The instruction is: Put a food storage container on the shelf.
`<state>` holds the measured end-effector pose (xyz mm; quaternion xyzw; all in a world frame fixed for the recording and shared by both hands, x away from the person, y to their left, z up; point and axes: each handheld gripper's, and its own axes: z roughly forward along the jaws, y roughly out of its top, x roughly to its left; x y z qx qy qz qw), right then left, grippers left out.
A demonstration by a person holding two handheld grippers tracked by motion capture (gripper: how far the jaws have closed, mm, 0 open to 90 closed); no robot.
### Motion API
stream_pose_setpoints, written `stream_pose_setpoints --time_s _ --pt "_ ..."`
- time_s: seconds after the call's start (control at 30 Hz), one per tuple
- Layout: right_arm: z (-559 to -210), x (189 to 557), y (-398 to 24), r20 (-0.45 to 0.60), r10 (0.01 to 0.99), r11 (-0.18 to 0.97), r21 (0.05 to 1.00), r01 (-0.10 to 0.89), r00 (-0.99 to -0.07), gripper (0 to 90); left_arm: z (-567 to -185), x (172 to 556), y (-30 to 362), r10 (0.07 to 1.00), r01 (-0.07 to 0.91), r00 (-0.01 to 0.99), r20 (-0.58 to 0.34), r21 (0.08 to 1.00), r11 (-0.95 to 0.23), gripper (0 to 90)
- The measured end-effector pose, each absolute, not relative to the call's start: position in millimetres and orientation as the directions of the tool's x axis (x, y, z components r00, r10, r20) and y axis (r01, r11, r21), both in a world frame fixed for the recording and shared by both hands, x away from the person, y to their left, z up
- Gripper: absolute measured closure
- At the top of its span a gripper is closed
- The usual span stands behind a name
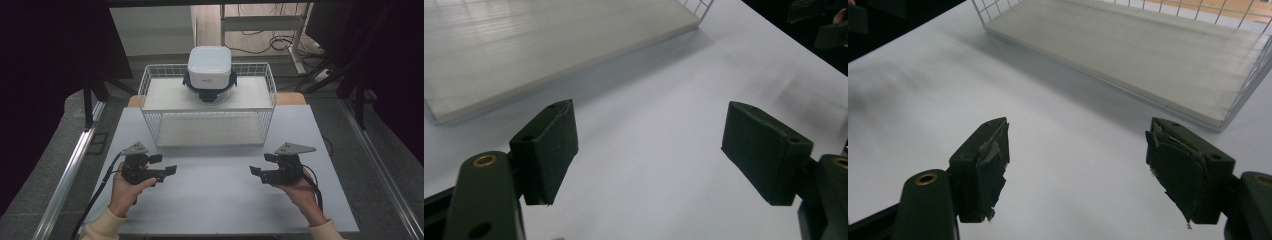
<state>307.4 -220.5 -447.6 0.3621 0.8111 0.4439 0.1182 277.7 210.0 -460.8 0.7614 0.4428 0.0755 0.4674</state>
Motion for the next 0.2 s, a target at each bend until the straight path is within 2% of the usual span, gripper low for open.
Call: stream_pose_setpoints --time_s 0.2 --pt "-450.5 309.1 -218.4 0.103 0.699 0.343 0.820 0.458 -0.708 20.7 -465.2 280.4 207.7 0.763 0.609 0.579 -0.286 0.775 -0.172 19.2"
